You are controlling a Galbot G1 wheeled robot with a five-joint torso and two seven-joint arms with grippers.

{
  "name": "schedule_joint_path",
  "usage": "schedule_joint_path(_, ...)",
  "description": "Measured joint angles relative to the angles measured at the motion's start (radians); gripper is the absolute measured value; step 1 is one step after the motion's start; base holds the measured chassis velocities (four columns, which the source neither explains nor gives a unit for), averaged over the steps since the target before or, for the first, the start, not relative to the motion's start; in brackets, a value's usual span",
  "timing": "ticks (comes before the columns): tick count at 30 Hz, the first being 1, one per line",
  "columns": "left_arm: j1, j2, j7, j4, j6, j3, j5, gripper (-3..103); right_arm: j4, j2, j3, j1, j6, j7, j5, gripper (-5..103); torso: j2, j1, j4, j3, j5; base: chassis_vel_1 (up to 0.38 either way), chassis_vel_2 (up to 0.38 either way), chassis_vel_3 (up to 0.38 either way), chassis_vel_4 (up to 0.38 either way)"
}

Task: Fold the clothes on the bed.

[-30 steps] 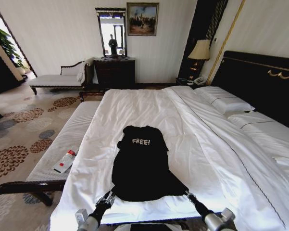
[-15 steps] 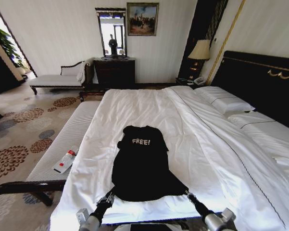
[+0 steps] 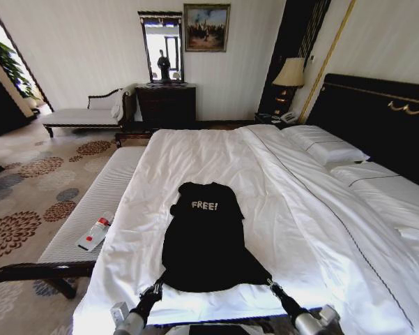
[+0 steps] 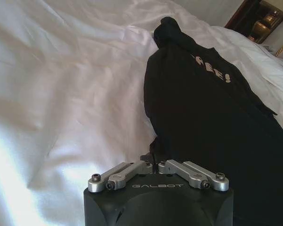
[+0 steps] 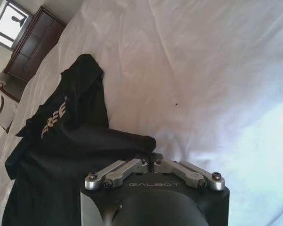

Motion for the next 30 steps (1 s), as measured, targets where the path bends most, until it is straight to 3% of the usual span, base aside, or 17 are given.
schedule_joint_path(7, 0.096, 0.013, -0.002, -0.061, -0.040, -0.038, 0.004, 0, 0.004, -0.001, -0.006, -0.014, 0.017, -0.005, -0.067, 1, 0.000, 0.000, 0.0001, 0.000, 0.0000, 0.000, 0.000, 0.000, 0.000)
schedule_joint_path(16, 0.291, -0.003, 0.008, -0.166, -0.144, -0.127, 0.020, 0, 0.072, -0.001, -0.024, -0.078, 0.018, -0.006, -0.152, 1, 0.000, 0.000, 0.0001, 0.000, 0.0001, 0.000, 0.000, 0.000, 0.000)
schedule_joint_path(20, 0.361, -0.009, 0.011, -0.163, -0.207, -0.135, 0.083, 0, 0.096, 0.004, -0.039, -0.122, 0.008, 0.014, -0.235, 1, 0.000, 0.000, 0.0001, 0.000, 0.0000, 0.000, 0.000, 0.000, 0.000)
schedule_joint_path(30, 0.477, -0.018, 0.015, -0.188, -0.251, -0.190, 0.112, 0, 0.099, 0.017, -0.085, -0.198, 0.007, 0.022, -0.351, 1, 0.000, 0.000, 0.0000, 0.000, -0.0001, 0.000, 0.000, 0.000, 0.000)
